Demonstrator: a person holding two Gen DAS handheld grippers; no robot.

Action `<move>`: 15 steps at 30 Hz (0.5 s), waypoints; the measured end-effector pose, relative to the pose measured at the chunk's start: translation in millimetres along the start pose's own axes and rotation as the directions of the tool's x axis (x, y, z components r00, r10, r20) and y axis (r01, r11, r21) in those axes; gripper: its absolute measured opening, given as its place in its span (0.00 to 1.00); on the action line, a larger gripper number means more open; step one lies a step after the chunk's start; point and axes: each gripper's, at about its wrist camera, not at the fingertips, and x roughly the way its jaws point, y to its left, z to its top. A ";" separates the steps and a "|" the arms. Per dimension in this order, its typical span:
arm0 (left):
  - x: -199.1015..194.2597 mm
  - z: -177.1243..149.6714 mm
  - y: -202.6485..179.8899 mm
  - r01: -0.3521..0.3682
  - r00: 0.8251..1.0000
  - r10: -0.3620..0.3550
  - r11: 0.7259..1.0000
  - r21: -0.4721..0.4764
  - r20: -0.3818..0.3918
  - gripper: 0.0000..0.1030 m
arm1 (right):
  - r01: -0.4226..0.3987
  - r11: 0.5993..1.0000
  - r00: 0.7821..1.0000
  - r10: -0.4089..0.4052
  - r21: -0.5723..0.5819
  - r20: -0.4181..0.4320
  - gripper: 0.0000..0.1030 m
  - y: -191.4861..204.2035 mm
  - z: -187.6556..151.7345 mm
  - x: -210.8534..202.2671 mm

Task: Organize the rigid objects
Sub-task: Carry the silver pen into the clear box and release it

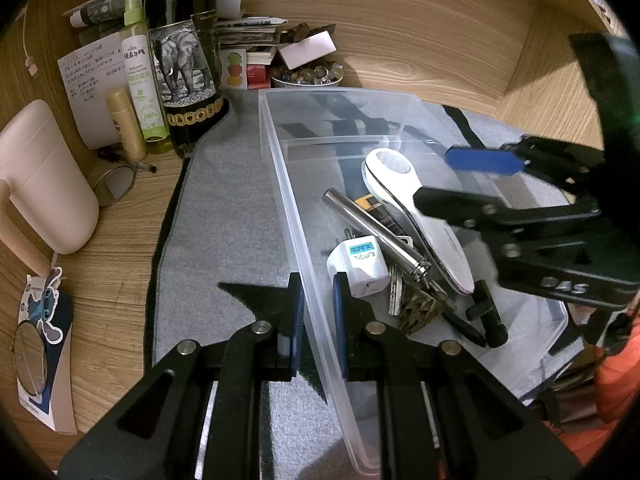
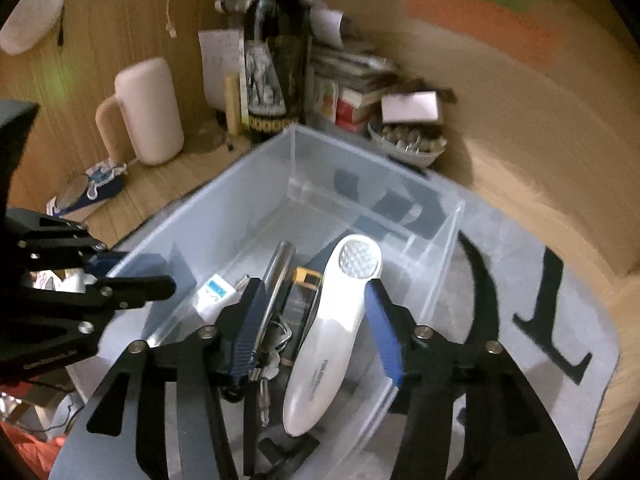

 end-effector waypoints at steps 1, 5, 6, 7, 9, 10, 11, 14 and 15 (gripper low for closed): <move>0.0 0.0 0.0 0.000 1.000 0.000 1.000 0.001 0.000 0.13 | 0.009 1.000 1.000 -0.009 -0.001 0.019 0.59 -0.1 0.8 -5.5; 0.3 0.1 0.8 -0.002 1.000 0.002 1.000 0.001 -0.001 0.13 | 0.042 0.999 0.995 -0.042 0.009 0.088 0.80 -1.5 1.6 -29.9; 0.4 0.3 0.9 -0.002 1.000 0.002 1.000 0.002 -0.001 0.13 | 0.044 0.999 0.994 -0.045 0.010 0.100 0.80 -2.3 1.7 -35.5; 0.4 0.3 1.0 -0.003 1.000 0.003 1.000 0.002 -0.001 0.13 | 0.049 0.999 0.993 -0.050 0.013 0.110 0.81 -3.1 2.2 -39.6; 0.5 0.4 1.1 -0.005 1.000 0.005 1.000 0.002 -0.001 0.13 | 0.071 0.997 0.989 -0.073 0.019 0.130 0.81 -6.1 1.1 -49.6; 0.1 0.2 1.0 -0.005 1.000 0.005 1.000 0.002 -0.001 0.13 | 0.080 0.997 0.987 -0.082 0.024 0.137 0.81 -7.6 0.3 -53.3; 0.1 0.3 1.0 -0.005 1.000 0.005 1.000 0.002 -0.001 0.13 | 0.088 0.996 0.985 -0.092 0.033 0.146 0.82 -10.5 -1.5 -58.0; 0.1 0.1 0.7 -0.005 1.000 0.005 1.000 0.002 -0.003 0.13 | 0.105 0.992 0.980 -0.115 0.066 0.162 0.83 -20.0 -9.2 -69.9; 0.1 0.2 0.9 -0.006 1.000 0.006 1.000 0.004 -0.002 0.13 | 0.115 0.990 0.978 -0.126 0.077 0.164 0.84 -23.3 -12.6 -73.7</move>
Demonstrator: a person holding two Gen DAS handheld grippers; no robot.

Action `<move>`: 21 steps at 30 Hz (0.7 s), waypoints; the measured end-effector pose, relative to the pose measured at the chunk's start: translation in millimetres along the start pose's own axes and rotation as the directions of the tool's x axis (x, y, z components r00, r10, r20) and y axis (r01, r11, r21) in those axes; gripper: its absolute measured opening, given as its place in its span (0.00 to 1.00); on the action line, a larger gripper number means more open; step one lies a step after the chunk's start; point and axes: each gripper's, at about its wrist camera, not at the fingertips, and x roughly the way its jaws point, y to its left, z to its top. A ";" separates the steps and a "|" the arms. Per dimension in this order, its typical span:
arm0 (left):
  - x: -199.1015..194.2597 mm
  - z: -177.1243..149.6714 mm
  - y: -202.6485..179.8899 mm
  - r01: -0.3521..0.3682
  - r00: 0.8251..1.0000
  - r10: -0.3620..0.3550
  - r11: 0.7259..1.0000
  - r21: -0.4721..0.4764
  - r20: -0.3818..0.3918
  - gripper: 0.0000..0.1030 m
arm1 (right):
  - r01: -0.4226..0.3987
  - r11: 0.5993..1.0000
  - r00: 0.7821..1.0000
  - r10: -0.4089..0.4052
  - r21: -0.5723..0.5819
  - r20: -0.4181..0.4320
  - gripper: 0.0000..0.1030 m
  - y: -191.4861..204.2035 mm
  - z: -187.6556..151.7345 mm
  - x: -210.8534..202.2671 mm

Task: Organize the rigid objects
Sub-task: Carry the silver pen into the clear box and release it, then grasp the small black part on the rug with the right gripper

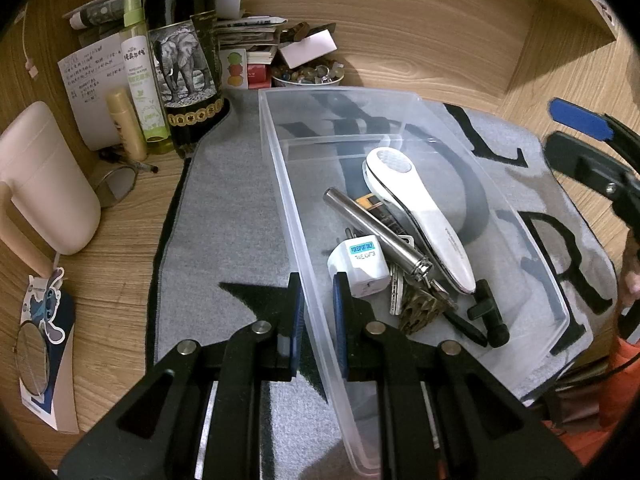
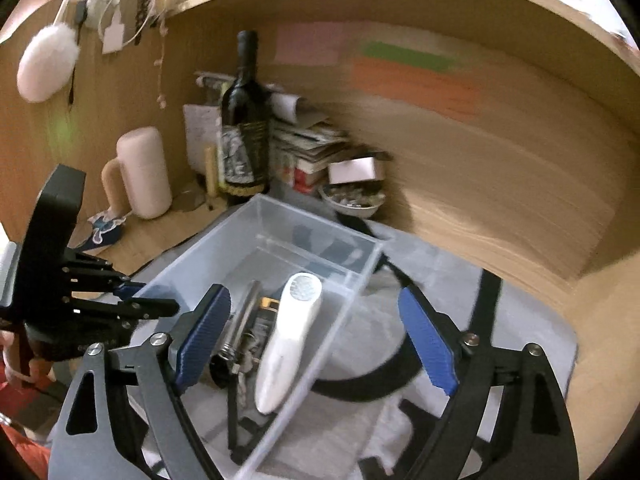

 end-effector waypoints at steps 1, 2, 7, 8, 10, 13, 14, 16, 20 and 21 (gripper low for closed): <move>0.1 -0.1 -0.2 -0.003 1.000 0.003 1.000 0.003 0.000 0.13 | 0.014 1.000 1.000 -0.014 0.008 0.002 0.84 -4.6 -2.5 -3.4; 0.1 -0.3 -0.5 -0.007 1.000 0.007 1.000 0.006 0.000 0.13 | 0.032 0.999 0.999 -0.032 0.019 0.003 0.85 -10.7 -6.4 -7.3; 0.2 -0.7 -1.3 -0.010 1.000 0.010 1.000 0.006 0.001 0.13 | 0.100 0.992 0.995 -0.097 0.076 -0.035 0.85 -40.3 -26.6 -16.6; 0.2 -0.7 -1.3 -0.010 1.000 0.010 1.000 0.007 0.001 0.13 | 0.115 0.989 0.992 -0.111 0.089 -0.054 0.85 -47.2 -32.8 -16.1; 0.2 -0.6 -1.2 -0.011 1.000 0.011 1.000 0.007 0.001 0.13 | 0.137 0.985 0.988 -0.128 0.109 -0.091 0.85 -55.8 -43.8 -12.2; 0.1 -0.8 -1.3 -0.011 1.000 0.011 1.000 0.007 0.001 0.13 | 0.150 0.979 0.979 -0.128 0.138 -0.157 0.85 -64.2 -65.4 -3.9; 0.1 -0.9 -1.3 -0.011 1.000 0.011 1.000 0.007 0.001 0.13 | 0.150 0.978 0.976 -0.123 0.146 -0.180 0.85 -66.2 -73.9 -0.4; -0.1 -0.9 -1.4 -0.012 1.000 0.012 1.000 0.007 0.001 0.13 | 0.141 0.977 0.970 -0.104 0.159 -0.220 0.85 -66.5 -88.5 6.1; -0.1 -0.8 -1.0 -0.011 1.000 0.011 1.000 0.006 0.001 0.13 | 0.116 0.977 0.959 -0.064 0.177 -0.274 0.85 -62.0 -109.8 15.5; 0.0 -0.8 -1.1 -0.010 1.000 0.010 1.000 0.006 0.001 0.13 | 0.111 0.976 0.957 -0.055 0.185 -0.284 0.85 -61.3 -114.2 17.8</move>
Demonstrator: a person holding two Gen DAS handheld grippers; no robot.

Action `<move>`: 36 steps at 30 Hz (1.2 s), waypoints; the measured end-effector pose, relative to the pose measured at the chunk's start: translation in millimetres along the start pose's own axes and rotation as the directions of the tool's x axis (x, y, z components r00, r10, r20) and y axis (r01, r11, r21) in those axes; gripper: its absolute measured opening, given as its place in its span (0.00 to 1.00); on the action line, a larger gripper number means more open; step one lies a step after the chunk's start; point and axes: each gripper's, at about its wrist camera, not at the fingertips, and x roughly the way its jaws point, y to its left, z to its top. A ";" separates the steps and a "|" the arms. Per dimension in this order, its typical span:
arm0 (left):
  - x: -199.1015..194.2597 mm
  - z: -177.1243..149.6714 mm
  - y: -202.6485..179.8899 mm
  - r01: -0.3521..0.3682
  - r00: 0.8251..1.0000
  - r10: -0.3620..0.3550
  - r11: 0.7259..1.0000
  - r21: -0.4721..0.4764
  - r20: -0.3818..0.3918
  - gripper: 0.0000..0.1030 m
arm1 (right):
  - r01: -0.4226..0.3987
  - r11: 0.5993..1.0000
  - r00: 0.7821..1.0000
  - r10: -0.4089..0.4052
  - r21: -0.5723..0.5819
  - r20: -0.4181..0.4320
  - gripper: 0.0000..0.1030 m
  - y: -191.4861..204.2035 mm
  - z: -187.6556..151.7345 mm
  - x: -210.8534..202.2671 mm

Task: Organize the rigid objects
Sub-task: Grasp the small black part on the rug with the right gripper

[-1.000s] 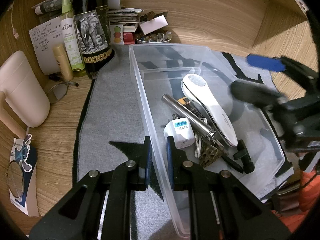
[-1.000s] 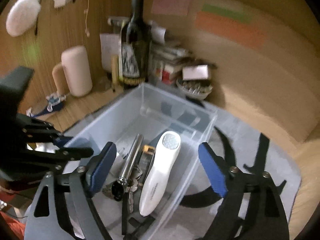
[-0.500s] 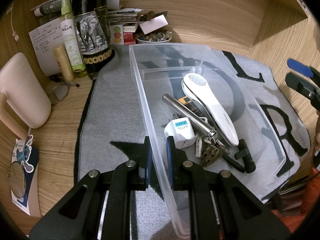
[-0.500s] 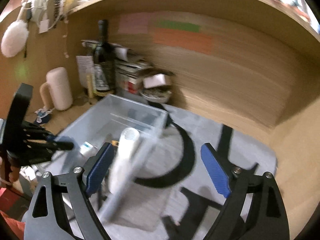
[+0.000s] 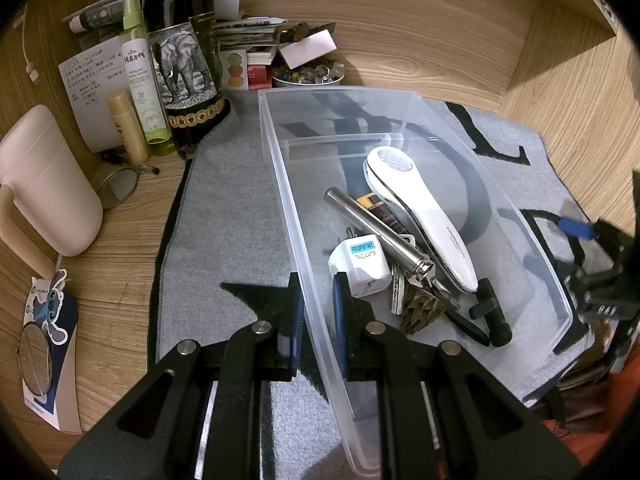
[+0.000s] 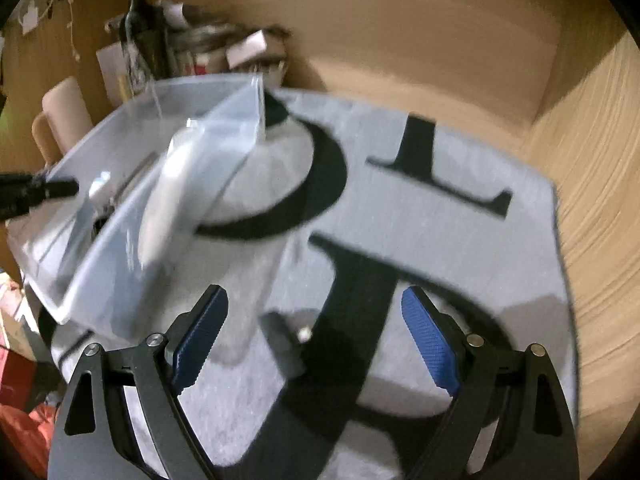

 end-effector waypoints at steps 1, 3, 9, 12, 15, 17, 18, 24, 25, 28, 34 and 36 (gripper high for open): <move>0.0 0.0 -0.1 0.000 1.000 0.000 1.000 0.000 0.000 0.13 | -0.007 1.000 1.000 0.007 0.006 -0.014 0.85 -0.1 -3.0 3.9; 0.0 -0.1 0.2 0.000 1.000 0.000 1.000 0.000 0.000 0.13 | -0.015 1.000 0.999 0.016 0.014 -0.033 0.85 0.3 -8.2 9.8; -0.1 -0.2 -0.1 0.001 1.000 -0.001 1.000 -0.001 -0.002 0.13 | -0.022 1.000 1.000 0.022 0.002 -0.020 0.77 4.0 -17.1 9.0; 0.7 -0.9 -0.5 0.000 1.000 0.000 1.000 -0.002 -0.006 0.13 | -0.027 1.000 1.000 0.027 0.009 -0.011 0.53 3.7 -18.6 5.0; 0.7 -1.4 -0.8 0.000 1.000 -0.001 1.000 -0.003 -0.006 0.13 | -0.033 0.999 0.999 0.033 0.012 -0.011 0.31 2.1 -17.6 2.4; 0.7 -1.5 -0.8 0.000 1.000 0.000 1.000 -0.002 -0.006 0.13 | -0.039 0.999 0.999 0.039 0.011 -0.011 0.23 1.3 -15.9 2.8; 0.8 -1.4 -0.8 0.000 1.000 0.000 1.000 -0.003 -0.007 0.13 | -0.039 0.999 0.999 0.039 0.010 -0.008 0.23 1.2 -15.0 3.3; 0.8 -2.1 -0.7 0.003 1.000 -0.003 1.000 -0.007 -0.006 0.13 | -0.053 0.999 0.998 0.053 0.003 0.016 0.23 6.5 -9.4 -1.0; 0.8 -2.4 -1.0 0.003 1.000 -0.003 1.000 -0.007 -0.006 0.13 | -0.054 0.999 0.998 0.054 0.001 0.025 0.23 7.2 -7.3 -3.0; 0.8 -2.3 -0.7 0.003 1.000 -0.003 1.000 -0.007 -0.006 0.13 | -0.058 0.998 0.997 0.059 -0.007 0.057 0.23 10.3 1.1 -10.9; 0.8 -2.2 -0.6 0.004 1.000 -0.004 1.000 -0.008 -0.006 0.13 | -0.060 0.997 0.991 0.064 -0.041 0.118 0.23 20.8 20.0 -25.1; 0.8 -2.3 -0.9 0.004 1.000 -0.004 1.000 -0.008 -0.006 0.13 | -0.062 0.997 0.988 0.069 -0.051 0.136 0.23 24.3 26.3 -27.7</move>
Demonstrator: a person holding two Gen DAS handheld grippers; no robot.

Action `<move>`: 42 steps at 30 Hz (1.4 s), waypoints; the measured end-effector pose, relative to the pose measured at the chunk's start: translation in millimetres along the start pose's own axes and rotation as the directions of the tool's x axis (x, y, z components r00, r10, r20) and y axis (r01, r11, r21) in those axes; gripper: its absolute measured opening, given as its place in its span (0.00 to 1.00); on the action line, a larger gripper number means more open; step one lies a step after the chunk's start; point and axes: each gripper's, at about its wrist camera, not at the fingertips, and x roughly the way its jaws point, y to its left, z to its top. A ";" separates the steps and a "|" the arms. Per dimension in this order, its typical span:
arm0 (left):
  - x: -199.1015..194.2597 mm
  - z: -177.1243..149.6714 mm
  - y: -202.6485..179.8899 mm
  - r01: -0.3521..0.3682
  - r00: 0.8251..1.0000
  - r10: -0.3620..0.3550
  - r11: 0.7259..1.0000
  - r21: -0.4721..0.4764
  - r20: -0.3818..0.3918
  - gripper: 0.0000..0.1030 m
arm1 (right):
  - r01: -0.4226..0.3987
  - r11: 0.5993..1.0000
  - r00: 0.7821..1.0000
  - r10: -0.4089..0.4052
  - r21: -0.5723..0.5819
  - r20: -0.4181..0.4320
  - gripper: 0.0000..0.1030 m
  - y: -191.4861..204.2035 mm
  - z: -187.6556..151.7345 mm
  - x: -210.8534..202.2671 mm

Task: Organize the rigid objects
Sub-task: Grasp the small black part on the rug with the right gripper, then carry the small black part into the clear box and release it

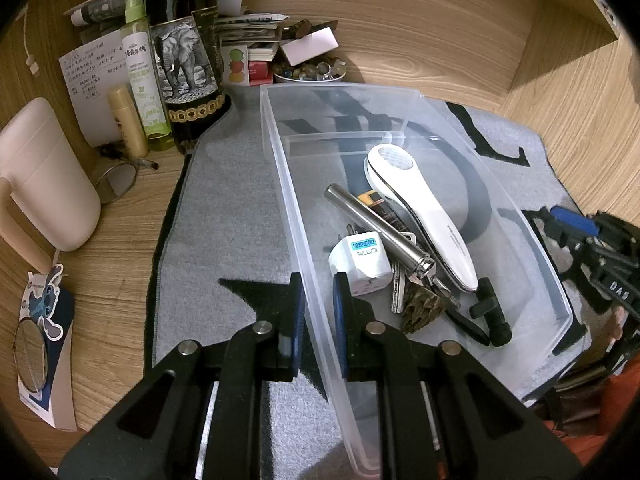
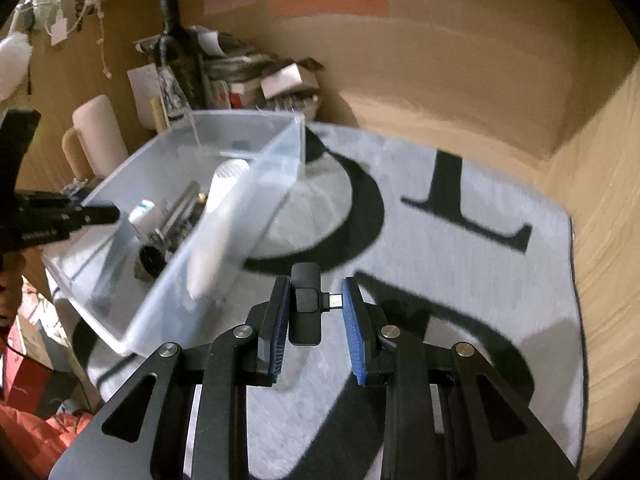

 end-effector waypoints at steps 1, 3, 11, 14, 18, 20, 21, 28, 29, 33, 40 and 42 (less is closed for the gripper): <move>0.1 0.0 0.3 0.000 1.000 0.000 1.000 0.001 0.000 0.13 | -0.009 1.000 1.000 0.009 -0.004 0.011 0.23 1.6 3.9 -1.3; 0.1 0.1 0.5 0.000 1.000 0.000 1.000 0.001 0.000 0.13 | -0.025 1.000 0.999 0.026 -0.008 0.032 0.23 5.4 10.4 -3.3; 0.0 0.4 0.5 0.001 1.000 -0.001 1.000 -0.001 0.000 0.13 | -0.081 0.995 0.989 0.087 -0.051 0.122 0.23 26.8 40.8 -12.9; 0.0 0.4 0.5 0.001 1.000 -0.001 1.000 -0.001 0.000 0.13 | -0.097 0.992 0.984 0.108 -0.083 0.145 0.23 37.4 51.2 -15.7; -0.1 0.3 0.2 0.002 1.000 -0.002 1.000 -0.002 0.001 0.13 | -0.119 0.986 0.979 0.137 -0.119 0.154 0.23 50.9 62.4 -13.8; 0.0 0.6 0.8 0.002 1.000 -0.002 1.000 -0.001 0.001 0.13 | -0.130 0.983 0.977 0.150 -0.133 0.149 0.23 58.3 65.6 -10.7; 0.0 0.6 1.0 0.002 1.000 -0.002 1.000 -0.001 0.000 0.13 | -0.135 0.981 0.977 0.155 -0.140 0.144 0.23 61.2 66.7 -8.4; -0.1 1.0 1.3 0.003 1.000 -0.003 1.000 -0.001 0.001 0.13 | -0.151 0.969 0.983 0.168 -0.193 0.076 0.23 80.7 70.1 18.3; -0.1 1.0 1.2 0.003 1.000 -0.003 1.000 -0.001 0.001 0.13 | -0.154 0.968 0.984 0.168 -0.197 0.057 0.23 82.0 70.2 25.1; 0.1 1.1 0.7 0.006 1.000 -0.006 1.000 -0.003 0.002 0.13 | -0.165 0.962 0.986 0.168 -0.219 -0.009 0.23 87.2 67.9 44.8; 0.1 1.1 1.2 0.006 1.000 -0.006 1.000 -0.003 0.002 0.13 | -0.176 0.946 0.983 0.158 -0.272 -0.090 0.23 97.5 63.8 63.4; 0.1 1.1 1.3 0.006 1.000 -0.006 1.000 -0.003 0.002 0.13 | -0.173 0.947 0.984 0.151 -0.271 -0.099 0.23 98.1 63.6 65.3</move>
